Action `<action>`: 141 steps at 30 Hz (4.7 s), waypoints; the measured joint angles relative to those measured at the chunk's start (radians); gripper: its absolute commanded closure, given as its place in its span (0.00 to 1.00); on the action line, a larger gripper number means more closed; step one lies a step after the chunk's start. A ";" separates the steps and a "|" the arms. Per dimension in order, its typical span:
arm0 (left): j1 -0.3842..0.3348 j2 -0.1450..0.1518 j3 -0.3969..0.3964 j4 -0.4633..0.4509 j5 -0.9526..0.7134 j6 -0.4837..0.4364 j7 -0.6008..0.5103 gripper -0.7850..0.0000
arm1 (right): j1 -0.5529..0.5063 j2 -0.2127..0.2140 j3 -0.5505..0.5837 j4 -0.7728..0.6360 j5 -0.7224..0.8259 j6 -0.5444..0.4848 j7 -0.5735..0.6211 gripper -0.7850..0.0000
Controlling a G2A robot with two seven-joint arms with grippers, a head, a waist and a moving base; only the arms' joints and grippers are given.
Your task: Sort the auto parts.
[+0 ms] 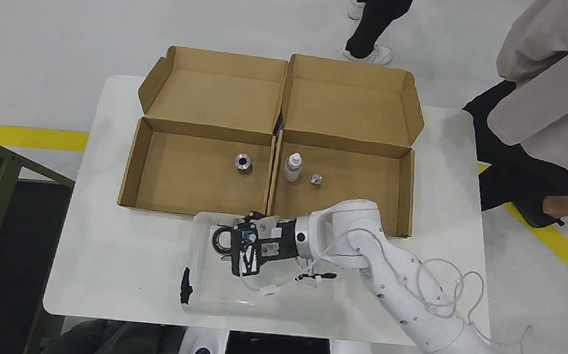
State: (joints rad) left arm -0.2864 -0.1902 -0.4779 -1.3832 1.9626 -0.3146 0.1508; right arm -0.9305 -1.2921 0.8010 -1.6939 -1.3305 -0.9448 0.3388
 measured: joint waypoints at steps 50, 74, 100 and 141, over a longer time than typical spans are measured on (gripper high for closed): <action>0.000 0.000 0.000 0.000 0.000 0.000 0.000 0.00 | 0.294 -0.071 -0.083 0.305 0.047 0.099 -0.107 1.00; 0.000 0.000 0.000 0.000 0.000 0.000 0.000 0.00 | 0.402 -0.150 -0.197 0.569 0.068 0.090 -0.089 1.00; 0.000 0.000 0.000 0.000 0.000 0.000 0.000 0.00 | 0.434 -0.202 -0.244 0.697 0.038 0.079 -0.062 0.76; 0.000 0.000 0.000 0.000 0.000 0.000 0.000 0.00 | 0.421 -0.183 -0.129 0.534 -0.005 0.031 -0.093 0.35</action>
State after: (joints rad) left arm -0.2864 -0.1902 -0.4779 -1.3832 1.9626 -0.3146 0.1508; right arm -0.5097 -1.4755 0.6717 -1.1603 -1.3356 -0.9136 0.2457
